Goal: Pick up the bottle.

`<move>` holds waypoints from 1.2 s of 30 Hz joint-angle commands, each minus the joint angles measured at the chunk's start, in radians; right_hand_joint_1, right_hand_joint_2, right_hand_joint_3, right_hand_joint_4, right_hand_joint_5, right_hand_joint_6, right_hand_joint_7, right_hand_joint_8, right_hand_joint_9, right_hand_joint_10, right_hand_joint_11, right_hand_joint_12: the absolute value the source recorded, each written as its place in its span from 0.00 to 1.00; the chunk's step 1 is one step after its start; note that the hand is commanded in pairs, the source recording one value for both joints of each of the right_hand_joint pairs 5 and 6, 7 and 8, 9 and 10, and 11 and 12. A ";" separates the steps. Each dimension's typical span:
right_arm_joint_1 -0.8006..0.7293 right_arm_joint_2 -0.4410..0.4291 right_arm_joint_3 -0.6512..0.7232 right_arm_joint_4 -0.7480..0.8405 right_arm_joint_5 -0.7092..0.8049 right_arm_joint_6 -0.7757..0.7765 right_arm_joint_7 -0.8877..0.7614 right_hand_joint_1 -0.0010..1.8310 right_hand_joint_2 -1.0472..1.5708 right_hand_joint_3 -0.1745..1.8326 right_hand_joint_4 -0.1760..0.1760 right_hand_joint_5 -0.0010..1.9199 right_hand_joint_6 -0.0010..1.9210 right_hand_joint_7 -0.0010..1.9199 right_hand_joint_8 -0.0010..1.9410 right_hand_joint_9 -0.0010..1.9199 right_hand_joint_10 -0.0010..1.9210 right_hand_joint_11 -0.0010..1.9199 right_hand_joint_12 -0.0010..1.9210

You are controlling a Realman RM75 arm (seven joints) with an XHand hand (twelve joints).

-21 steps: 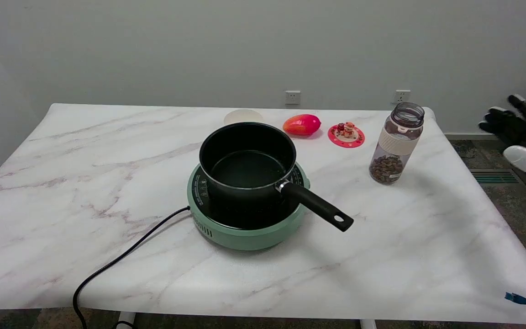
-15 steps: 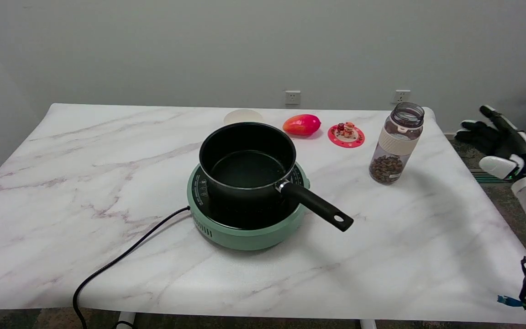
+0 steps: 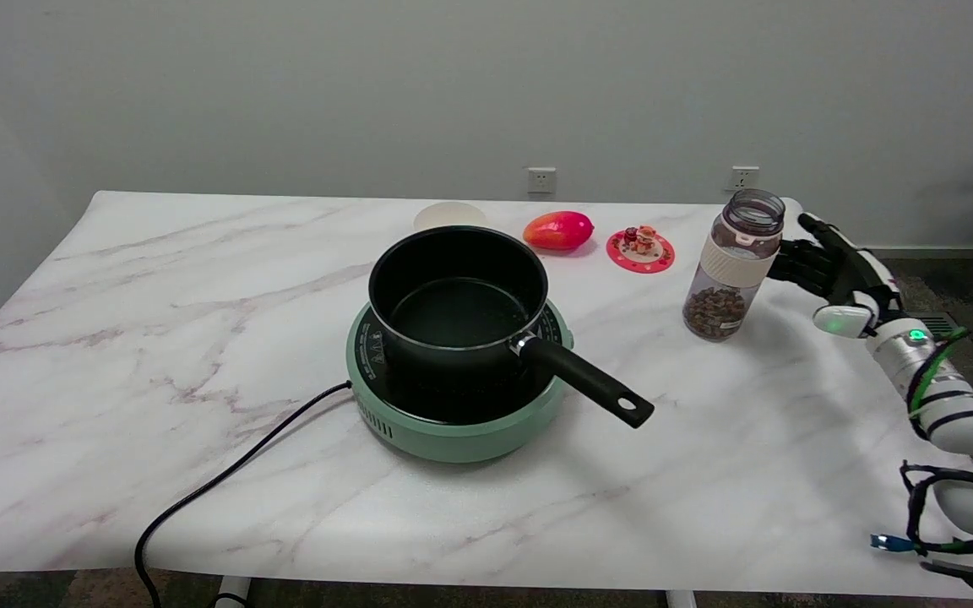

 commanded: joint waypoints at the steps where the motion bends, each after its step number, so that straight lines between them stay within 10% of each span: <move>1: 0.272 -0.038 -0.218 -0.142 -0.055 0.046 -0.017 0.67 0.02 0.62 0.50 0.08 0.08 0.28 0.27 0.31 0.31 0.32 0.32; 18: 0.286 -0.075 -0.245 -0.128 -0.057 0.050 -0.013 0.69 0.04 0.58 0.50 0.09 0.09 0.28 0.28 0.30 0.30 0.31 0.31; 36: 0.260 -0.073 -0.197 -0.139 -0.049 0.065 -0.011 0.82 0.40 0.47 0.50 0.25 0.25 0.46 0.46 0.45 0.45 0.28 0.28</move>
